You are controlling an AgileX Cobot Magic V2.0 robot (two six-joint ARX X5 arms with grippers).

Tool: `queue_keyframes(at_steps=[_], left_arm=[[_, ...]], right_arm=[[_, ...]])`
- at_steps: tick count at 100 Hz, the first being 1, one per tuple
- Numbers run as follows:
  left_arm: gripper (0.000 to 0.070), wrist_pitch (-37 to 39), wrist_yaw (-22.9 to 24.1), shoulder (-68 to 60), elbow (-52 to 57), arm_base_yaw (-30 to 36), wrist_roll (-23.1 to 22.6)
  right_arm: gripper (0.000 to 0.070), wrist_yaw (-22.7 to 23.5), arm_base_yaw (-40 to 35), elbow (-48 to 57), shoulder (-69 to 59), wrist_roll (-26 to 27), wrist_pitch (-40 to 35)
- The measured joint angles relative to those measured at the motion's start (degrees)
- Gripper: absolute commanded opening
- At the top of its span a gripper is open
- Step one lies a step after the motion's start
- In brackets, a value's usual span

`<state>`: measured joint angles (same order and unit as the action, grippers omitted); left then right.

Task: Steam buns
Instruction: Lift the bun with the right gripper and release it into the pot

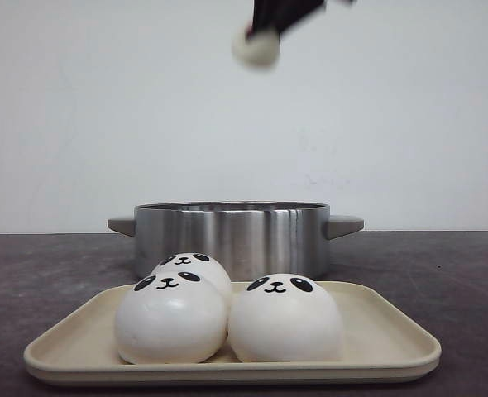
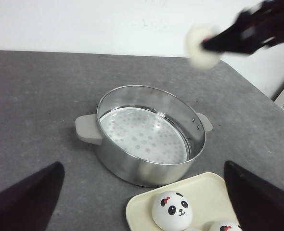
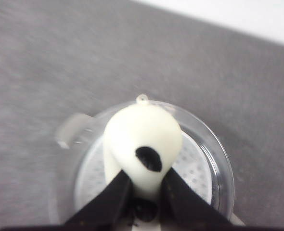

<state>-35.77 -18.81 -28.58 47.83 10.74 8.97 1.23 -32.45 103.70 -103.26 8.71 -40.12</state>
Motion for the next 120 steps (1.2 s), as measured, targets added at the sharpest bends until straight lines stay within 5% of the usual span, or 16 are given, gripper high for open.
queue_keyframes(at_steps=[59,64,79,98,107,111,117,120], left_arm=[[0.0627,-2.8,-0.1,0.0,0.0,0.0,2.3],[0.0627,-3.3,-0.1,0.0,0.0,0.0,2.4],[0.0627,-4.4,-0.1,0.0,0.0,0.0,2.4],[0.0627,-4.4,-0.1,0.0,0.0,0.0,2.4],[0.0626,-4.4,-0.1,0.0,0.0,0.0,2.5],[0.0625,-4.4,-0.1,0.0,0.0,0.0,2.9],[0.0619,-4.4,-0.1,0.0,0.0,0.0,4.0],[0.0597,-4.4,-0.2,-0.2,0.0,0.0,4.3]], right_arm=[[0.0013,0.2,2.6,-0.3,-20.0,-0.3,7.8],[0.0062,0.2,2.9,-0.3,-20.0,-0.3,7.8],[0.0411,0.0,3.0,-0.3,-20.0,-0.3,7.9],[0.0444,0.0,3.7,-0.3,-20.0,0.4,5.7],[0.0415,0.0,4.1,-0.3,-20.0,0.7,5.5],[0.0295,0.0,4.2,-0.3,-20.0,0.8,4.8],[0.0005,0.0,4.3,-0.3,-19.6,1.2,3.0],[0.0002,0.0,4.3,-0.3,-19.1,1.2,2.1]])
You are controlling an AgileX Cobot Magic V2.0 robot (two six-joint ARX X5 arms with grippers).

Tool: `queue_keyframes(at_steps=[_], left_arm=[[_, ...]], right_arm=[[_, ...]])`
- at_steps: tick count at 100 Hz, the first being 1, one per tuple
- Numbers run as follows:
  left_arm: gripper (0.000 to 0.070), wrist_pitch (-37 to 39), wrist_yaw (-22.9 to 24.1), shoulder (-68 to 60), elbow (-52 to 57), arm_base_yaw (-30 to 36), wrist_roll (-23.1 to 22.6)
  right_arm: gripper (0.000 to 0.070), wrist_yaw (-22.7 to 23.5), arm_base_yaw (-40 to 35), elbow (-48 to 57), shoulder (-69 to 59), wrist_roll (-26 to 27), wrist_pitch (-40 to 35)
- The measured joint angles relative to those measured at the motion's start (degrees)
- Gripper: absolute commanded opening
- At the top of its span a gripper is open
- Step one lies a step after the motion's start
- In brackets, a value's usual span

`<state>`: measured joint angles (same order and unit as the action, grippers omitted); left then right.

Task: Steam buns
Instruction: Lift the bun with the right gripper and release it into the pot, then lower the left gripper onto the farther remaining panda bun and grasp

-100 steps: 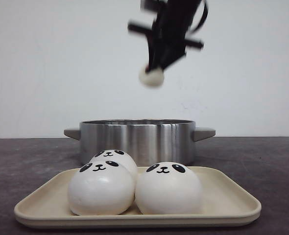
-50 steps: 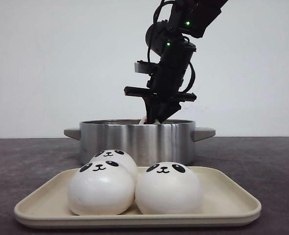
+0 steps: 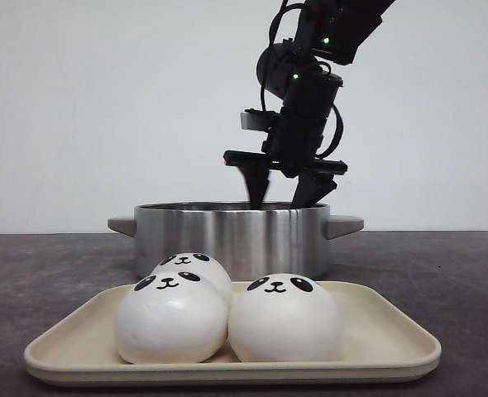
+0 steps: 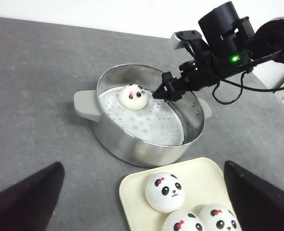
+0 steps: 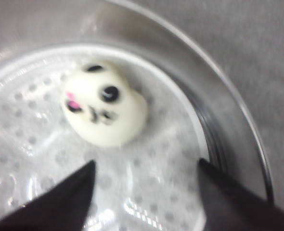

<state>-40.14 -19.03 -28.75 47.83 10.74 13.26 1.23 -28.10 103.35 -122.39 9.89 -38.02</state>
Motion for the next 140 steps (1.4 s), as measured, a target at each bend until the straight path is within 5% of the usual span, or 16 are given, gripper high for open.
queue_keyframes(at_steps=[10,40,54,77,112,132,140], left_arm=[[0.0512,0.1,-0.6,-1.4,0.0,0.3,0.7],[0.0517,5.5,-2.5,-15.7,0.0,10.0,1.5],[0.065,8.4,2.6,-24.0,0.1,17.2,4.6],[0.0649,12.0,4.9,-37.7,4.0,25.4,7.3],[0.0637,12.7,7.6,-56.0,8.5,27.4,9.5],[0.0622,15.4,8.6,-62.2,9.6,27.4,9.9],[0.0559,15.1,8.9,-63.1,9.6,27.4,10.0]], right_arm=[[0.0016,0.0,0.0,0.0,3.7,0.0,-1.6],[0.0015,-0.2,-5.6,0.2,28.7,-0.6,-4.7],[0.0014,-3.0,-11.0,0.2,39.5,-1.2,-4.9],[0.0014,-10.4,-17.1,0.5,53.0,-1.6,-5.6],[0.0013,-19.2,-17.7,0.5,58.8,-1.6,-13.2],[0.0014,-19.5,-17.7,0.5,59.4,-1.6,-15.3],[0.0014,-19.5,-17.7,0.5,59.3,-1.6,-15.6]])
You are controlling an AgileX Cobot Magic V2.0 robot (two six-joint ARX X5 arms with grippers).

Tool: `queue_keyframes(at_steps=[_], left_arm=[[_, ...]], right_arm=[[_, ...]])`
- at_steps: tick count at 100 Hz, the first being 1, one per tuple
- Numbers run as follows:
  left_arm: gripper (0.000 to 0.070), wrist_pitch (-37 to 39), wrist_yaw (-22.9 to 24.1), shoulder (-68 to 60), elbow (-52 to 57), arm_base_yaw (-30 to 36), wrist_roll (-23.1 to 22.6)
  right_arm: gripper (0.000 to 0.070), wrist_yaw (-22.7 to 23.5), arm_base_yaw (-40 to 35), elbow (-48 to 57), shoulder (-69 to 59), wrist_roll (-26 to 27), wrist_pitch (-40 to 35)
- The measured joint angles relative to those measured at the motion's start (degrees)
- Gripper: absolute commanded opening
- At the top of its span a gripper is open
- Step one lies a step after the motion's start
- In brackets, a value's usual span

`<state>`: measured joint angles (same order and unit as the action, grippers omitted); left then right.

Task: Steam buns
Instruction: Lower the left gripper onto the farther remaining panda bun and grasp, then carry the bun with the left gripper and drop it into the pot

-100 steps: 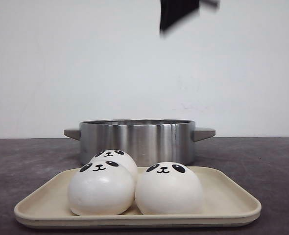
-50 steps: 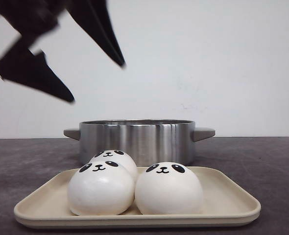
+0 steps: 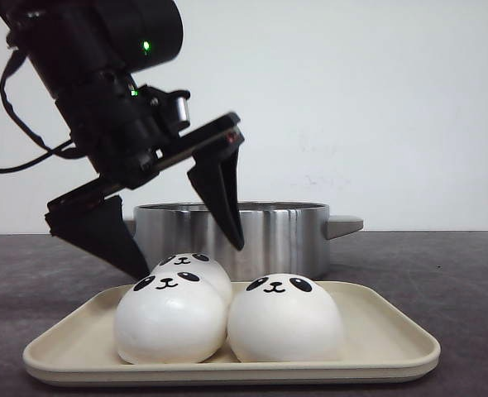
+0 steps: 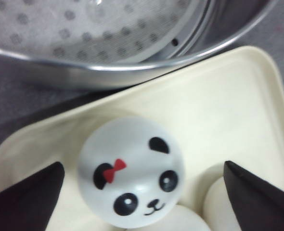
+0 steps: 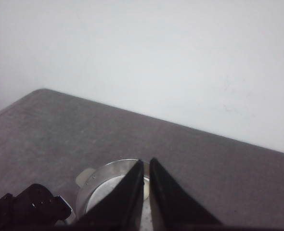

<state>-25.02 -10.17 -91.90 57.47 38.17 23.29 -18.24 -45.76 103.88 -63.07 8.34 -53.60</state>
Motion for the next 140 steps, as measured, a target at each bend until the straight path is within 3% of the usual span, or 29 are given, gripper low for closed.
queue_keyframes(at_steps=[13,31,42,60,64,67,103,140], left_arm=[[0.0424,-0.9,1.5,-0.2,0.0,0.2,0.1],[0.0403,-1.3,2.6,-0.8,0.1,0.4,0.1],[0.0263,-2.2,2.6,-1.6,0.5,0.4,0.1],[0.025,-2.6,2.4,-3.3,1.4,0.4,0.2],[0.0161,-2.7,2.4,-3.6,1.5,0.4,0.2],[0.0,-2.9,2.4,-3.8,1.6,0.4,0.1],[0.001,-6.8,6.8,-1.6,2.1,1.5,-2.8],[0.001,-7.2,5.4,12.9,13.1,5.4,-3.7]], right_arm=[[0.0013,0.0,0.0,0.0,0.0,0.0,0.0],[0.0014,0.0,0.0,0.0,0.0,0.0,0.0],[0.0013,0.0,0.0,0.0,0.0,0.0,0.0],[0.0013,0.0,0.0,0.0,0.0,0.0,0.0],[0.0014,0.0,0.0,0.0,0.0,0.0,0.0],[0.0013,0.0,0.0,0.0,0.0,0.0,0.0],[0.0014,0.0,0.0,0.0,0.0,0.0,-2.1],[0.0014,0.0,0.0,0.0,0.0,0.0,-2.1]])
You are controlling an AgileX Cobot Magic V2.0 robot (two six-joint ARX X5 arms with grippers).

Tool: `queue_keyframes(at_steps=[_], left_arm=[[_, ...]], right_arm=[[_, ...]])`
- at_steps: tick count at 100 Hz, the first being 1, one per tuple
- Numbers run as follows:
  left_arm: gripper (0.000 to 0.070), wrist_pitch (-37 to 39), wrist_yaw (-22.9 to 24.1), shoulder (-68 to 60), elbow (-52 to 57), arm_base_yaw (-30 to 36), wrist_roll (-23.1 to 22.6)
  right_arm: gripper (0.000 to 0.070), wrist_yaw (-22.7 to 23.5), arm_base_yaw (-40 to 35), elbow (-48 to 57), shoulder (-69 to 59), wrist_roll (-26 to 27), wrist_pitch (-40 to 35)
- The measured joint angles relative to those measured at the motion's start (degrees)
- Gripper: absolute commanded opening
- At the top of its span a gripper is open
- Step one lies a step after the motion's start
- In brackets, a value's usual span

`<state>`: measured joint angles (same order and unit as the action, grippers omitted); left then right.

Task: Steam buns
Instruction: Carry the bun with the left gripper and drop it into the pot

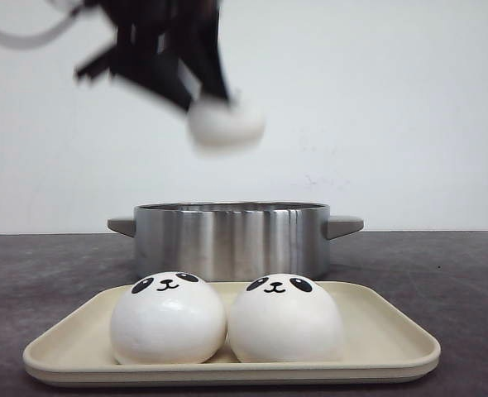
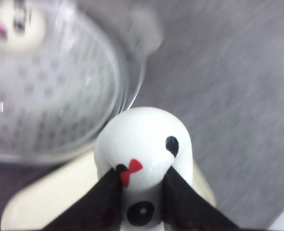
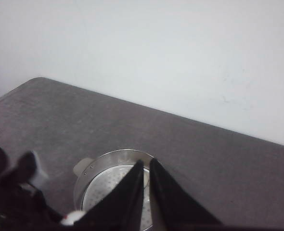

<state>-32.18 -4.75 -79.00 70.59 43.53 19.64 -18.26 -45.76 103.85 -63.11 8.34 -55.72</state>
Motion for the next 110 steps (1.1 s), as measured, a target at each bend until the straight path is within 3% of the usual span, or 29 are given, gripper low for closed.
queue_keyframes(at_steps=[25,63,86,91,104,110], left_arm=[[0.001,7.3,3.3,-4.5,6.4,-3.6,-0.2],[0.001,7.4,3.5,-21.2,13.5,-12.5,-1.8],[0.0044,8.0,6.3,-29.5,13.6,-15.0,-2.1],[0.0104,8.0,6.3,-30.9,13.6,-15.3,-2.1],[0.0427,8.1,6.3,-32.7,13.6,-15.5,-2.1],[0.0525,8.5,6.3,-32.7,13.6,-15.5,-2.1]], right_arm=[[0.0014,0.0,0.0,0.0,0.0,-0.1,0.0],[0.0014,0.0,0.0,0.0,0.0,-1.1,-0.6],[0.0013,0.0,0.0,0.0,0.0,-1.1,-0.6],[0.0013,0.0,0.0,0.0,0.0,-1.1,-0.7],[0.0014,0.0,0.0,0.0,0.0,-1.1,-1.3],[0.0013,0.0,0.0,0.0,0.0,-1.1,-1.8]])
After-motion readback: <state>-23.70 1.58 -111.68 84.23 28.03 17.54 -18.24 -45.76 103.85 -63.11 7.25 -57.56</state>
